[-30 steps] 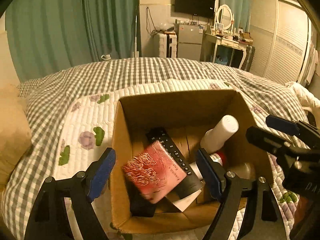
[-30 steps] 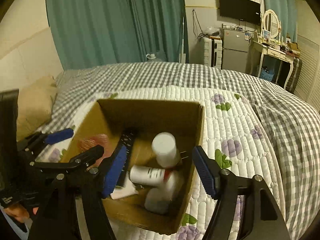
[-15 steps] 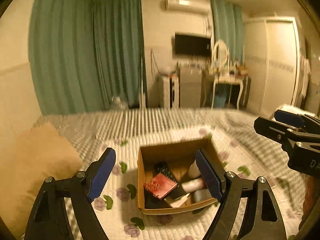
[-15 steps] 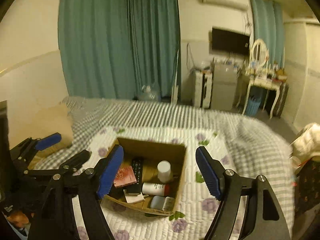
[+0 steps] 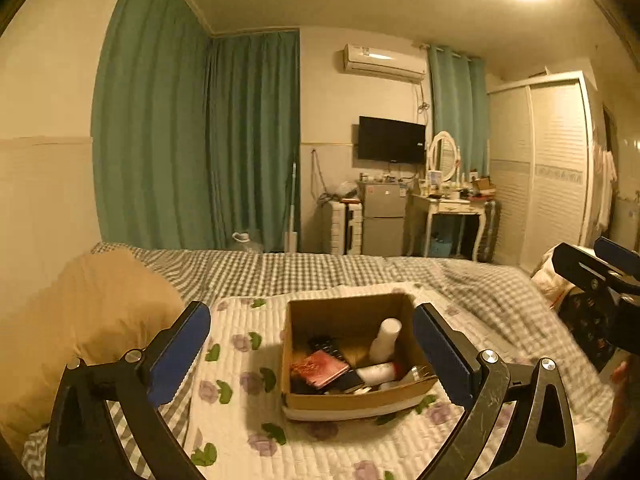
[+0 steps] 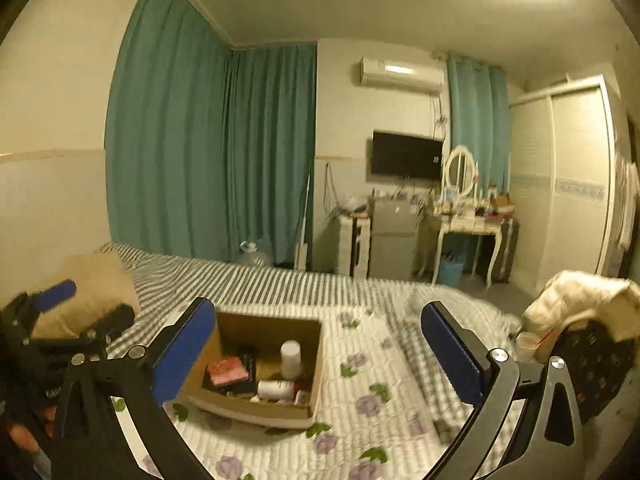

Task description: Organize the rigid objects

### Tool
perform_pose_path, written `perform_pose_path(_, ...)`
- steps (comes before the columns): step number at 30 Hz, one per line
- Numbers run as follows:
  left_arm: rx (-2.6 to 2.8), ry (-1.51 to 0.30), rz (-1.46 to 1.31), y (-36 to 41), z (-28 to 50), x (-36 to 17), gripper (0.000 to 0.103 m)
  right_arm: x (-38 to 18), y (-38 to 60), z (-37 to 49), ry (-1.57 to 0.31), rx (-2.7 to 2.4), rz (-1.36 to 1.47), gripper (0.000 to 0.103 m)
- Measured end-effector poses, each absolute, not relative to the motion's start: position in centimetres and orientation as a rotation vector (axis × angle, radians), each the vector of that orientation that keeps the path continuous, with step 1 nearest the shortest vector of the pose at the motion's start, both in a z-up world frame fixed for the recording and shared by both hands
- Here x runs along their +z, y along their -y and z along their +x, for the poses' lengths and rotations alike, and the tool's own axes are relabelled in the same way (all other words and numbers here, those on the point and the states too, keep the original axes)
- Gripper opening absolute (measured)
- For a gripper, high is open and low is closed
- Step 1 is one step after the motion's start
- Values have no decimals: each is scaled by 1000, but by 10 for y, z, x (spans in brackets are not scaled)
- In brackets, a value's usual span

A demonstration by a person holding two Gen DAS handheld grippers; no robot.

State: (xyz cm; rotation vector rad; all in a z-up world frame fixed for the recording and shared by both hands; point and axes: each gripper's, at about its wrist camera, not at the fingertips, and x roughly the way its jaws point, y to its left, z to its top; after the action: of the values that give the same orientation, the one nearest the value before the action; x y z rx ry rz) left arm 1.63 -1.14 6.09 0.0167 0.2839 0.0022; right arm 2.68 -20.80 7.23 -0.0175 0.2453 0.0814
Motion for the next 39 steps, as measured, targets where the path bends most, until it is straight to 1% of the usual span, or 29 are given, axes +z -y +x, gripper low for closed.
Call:
perform_pose_path(4,3,-290,11,13,20,42,103,34,213,46,-268,138,1,103)
perform_pose_path(8,2,-298,16,16,25,26,103,-6,217,68,-369,131,20,103)
perform_pose_path(12,-1,-317,44,19,24,14,103,-25,222,74,-414,120,28,103)
perform_pose_path(29,-11,-373,54,19,30,6,103,-14,215,65,-378,113,1,103)
perform_pose_path(39,-21,-376,57,22,32,7,103,-10,214,64,-371,109,-3,103)
